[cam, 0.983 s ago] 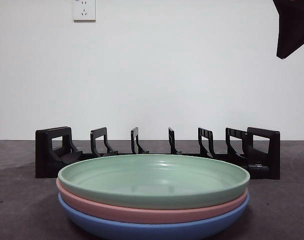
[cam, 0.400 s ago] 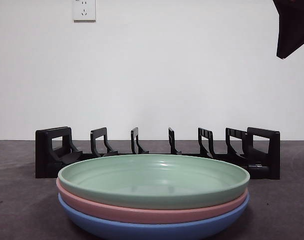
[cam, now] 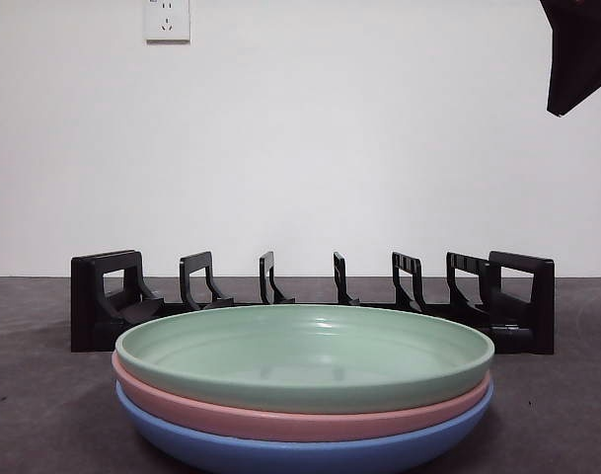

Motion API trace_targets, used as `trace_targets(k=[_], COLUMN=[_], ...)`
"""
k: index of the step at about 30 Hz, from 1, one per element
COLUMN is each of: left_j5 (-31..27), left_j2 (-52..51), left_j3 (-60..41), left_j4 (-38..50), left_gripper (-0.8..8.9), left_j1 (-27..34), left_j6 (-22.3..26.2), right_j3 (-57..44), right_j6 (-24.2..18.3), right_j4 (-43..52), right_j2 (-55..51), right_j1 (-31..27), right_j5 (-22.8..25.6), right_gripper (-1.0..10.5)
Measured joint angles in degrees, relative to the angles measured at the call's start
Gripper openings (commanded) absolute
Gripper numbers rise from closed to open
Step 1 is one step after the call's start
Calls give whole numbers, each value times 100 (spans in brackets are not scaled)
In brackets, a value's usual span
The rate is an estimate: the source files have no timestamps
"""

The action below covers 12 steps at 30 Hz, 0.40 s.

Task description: Place the plate

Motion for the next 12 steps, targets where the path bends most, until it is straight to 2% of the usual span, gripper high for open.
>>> trace_targets(k=[4, 6, 9, 12], left_j5=[0, 0, 0, 0], left_j2=[0, 0, 0, 0], left_j3=[0, 0, 0, 0], left_j4=[0, 0, 0, 0], left_gripper=[7, 7, 7, 7], left_j1=[0, 0, 0, 0], left_j6=[0, 0, 0, 0], right_j3=[0, -179, -1202, -2767], right_j6=[-122, -219, -258, -160], right_j4=[74, 522, 2037, 3713], right_j2=[-17, -188, -1001, -2179], right_j1=[-9, -87, -380, -758], right_j5=[35, 22, -17, 22], right_gripper=[22, 21, 22, 21])
